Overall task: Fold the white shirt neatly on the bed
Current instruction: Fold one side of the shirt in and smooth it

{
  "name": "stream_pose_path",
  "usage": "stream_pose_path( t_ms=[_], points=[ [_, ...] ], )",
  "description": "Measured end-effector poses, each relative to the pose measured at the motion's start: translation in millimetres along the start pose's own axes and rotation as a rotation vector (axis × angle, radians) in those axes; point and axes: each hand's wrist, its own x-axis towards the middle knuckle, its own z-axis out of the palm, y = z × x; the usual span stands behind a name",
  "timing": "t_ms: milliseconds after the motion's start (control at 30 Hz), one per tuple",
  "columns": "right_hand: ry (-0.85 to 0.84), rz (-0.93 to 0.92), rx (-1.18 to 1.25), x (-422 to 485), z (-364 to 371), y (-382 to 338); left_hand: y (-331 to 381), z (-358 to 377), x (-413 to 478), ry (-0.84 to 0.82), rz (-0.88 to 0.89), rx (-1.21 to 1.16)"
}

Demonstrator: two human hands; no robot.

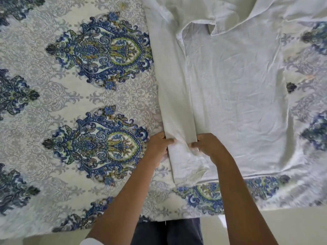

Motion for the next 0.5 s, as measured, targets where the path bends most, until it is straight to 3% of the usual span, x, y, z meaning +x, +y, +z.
stream_pose_path(
  t_ms=[100, 233, 367, 500],
  points=[
    [-0.033, 0.054, 0.071, -12, 7, 19, -27, 2, -9, -0.054, -0.089, 0.092],
    [-0.052, 0.102, 0.176, -24, 11, 37, -47, 4, -27, 0.027, -0.112, 0.104],
    [-0.089, 0.127, 0.088, -28, 15, 49, -61, 2, -39, 0.060, -0.090, 0.010],
    [-0.107, 0.186, 0.077, -31, 20, 58, -71, 2, -43, -0.014, -0.054, 0.086]
  ],
)
